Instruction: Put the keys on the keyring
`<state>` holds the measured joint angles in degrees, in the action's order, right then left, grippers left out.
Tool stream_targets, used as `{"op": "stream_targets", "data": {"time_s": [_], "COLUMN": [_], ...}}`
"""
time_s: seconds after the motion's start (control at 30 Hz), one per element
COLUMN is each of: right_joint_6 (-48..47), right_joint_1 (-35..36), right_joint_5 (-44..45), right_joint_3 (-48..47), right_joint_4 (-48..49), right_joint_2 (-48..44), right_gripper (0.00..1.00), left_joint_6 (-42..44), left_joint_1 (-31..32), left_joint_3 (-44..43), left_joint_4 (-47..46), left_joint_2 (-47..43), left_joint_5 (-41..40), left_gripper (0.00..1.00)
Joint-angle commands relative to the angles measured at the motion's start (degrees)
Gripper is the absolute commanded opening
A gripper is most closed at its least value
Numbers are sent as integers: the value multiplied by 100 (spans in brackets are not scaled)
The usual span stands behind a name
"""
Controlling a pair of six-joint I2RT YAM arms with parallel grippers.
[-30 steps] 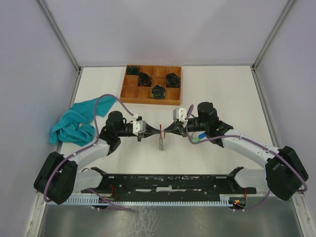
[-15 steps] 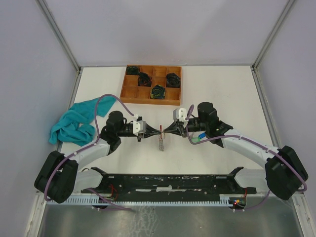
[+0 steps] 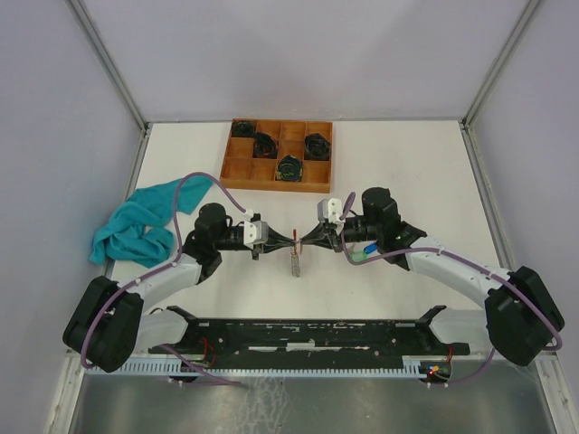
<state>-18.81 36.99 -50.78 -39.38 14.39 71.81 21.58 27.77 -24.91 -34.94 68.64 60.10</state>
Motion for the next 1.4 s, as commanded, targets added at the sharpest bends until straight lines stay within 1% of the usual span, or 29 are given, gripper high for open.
{"op": "stream_targets", "data": {"time_s": [0.0,0.23,0.57,1.37], "right_joint_6": [71,87,233,336], "right_joint_1": [-20,-20,-23,-18], "right_joint_5": [-117,-94,-29,-194], "right_joint_3": [107,175,180,119], "right_joint_4": [134,157,541,625], "right_joint_2": [-194,-261,-130,45], "right_gripper": [1,1,1,1], "left_joint_6": [56,39,23,-30], "left_joint_1": [0,-7,-5,0], "left_joint_3": [-51,-50,-76,-82], "left_joint_4": [-373,-391,-405,-455], "left_joint_2": [-52,-53,-43,-1], "left_joint_5": [24,25,64,97], "left_gripper": [3,3,3,3]}}
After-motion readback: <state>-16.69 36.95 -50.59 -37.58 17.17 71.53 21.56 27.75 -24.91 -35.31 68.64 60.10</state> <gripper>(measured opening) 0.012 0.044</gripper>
